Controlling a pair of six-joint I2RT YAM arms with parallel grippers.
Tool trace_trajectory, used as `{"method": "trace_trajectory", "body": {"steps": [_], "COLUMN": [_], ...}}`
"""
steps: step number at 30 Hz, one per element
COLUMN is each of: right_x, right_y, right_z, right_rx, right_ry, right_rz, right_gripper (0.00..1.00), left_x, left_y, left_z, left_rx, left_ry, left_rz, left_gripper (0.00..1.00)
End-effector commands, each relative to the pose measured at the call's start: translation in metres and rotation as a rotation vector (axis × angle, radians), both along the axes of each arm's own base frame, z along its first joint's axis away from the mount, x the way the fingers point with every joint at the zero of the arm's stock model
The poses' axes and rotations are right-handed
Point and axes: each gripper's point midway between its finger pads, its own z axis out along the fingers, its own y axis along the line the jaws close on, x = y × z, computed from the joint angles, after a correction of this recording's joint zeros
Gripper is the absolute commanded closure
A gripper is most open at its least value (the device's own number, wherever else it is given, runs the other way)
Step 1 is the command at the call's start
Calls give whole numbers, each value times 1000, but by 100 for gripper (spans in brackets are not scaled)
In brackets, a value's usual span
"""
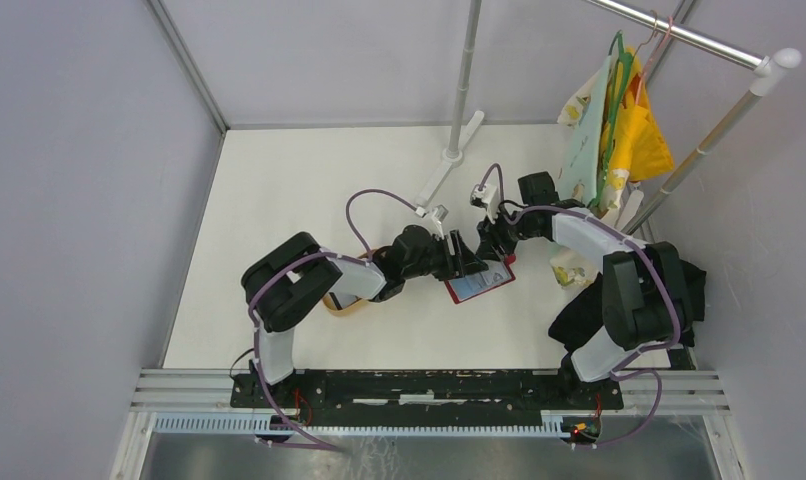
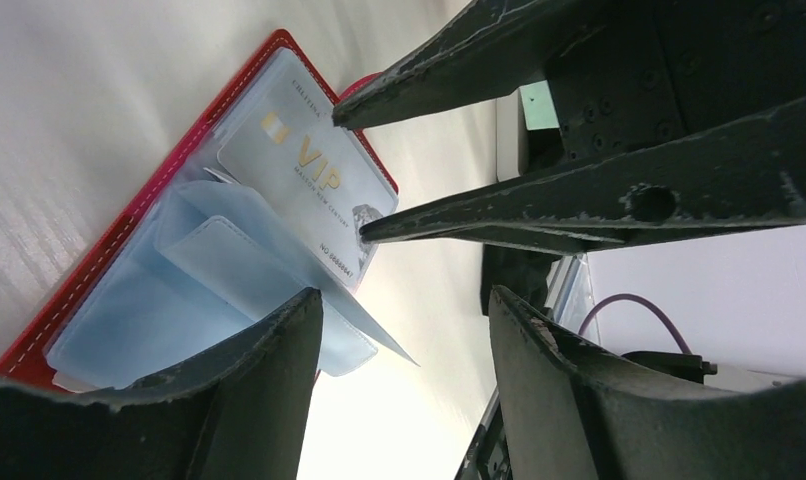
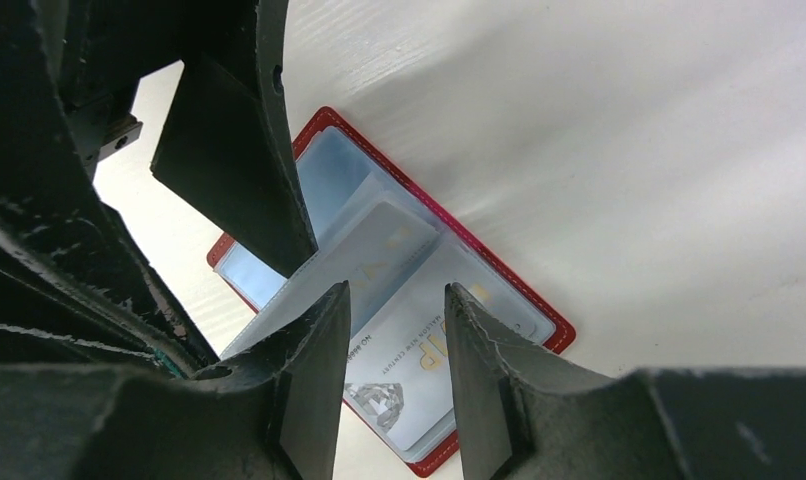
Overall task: Put the credit cards into the card holder
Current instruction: Turn over the card slot in the card holder.
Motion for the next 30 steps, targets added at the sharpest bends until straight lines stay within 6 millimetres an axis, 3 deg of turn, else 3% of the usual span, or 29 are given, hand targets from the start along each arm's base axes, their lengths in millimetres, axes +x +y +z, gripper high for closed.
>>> {"method": "trace_trajectory", "body": {"steps": [1, 10, 22, 30], "right_x": [5, 5, 14, 12], "right_y": [3, 2, -10, -13], "right_z": [21, 24, 33, 16], "right_rx": [67, 103, 129, 91], "right_ry": [-52, -36, -66, -16], "right_rz": [-9, -16, -79, -69], "right_gripper": [54, 53, 52, 56], "left_x": [7, 8, 14, 19], "left_y": [-14, -22, -36, -34], "left_z": [24, 28, 22, 26], "left_rx": [-75, -116, -188, -182], "left_ry": [-63, -76, -58, -95], "left_rz": [-37, -65, -88, -66], "left_gripper": [32, 25, 23, 23]}}
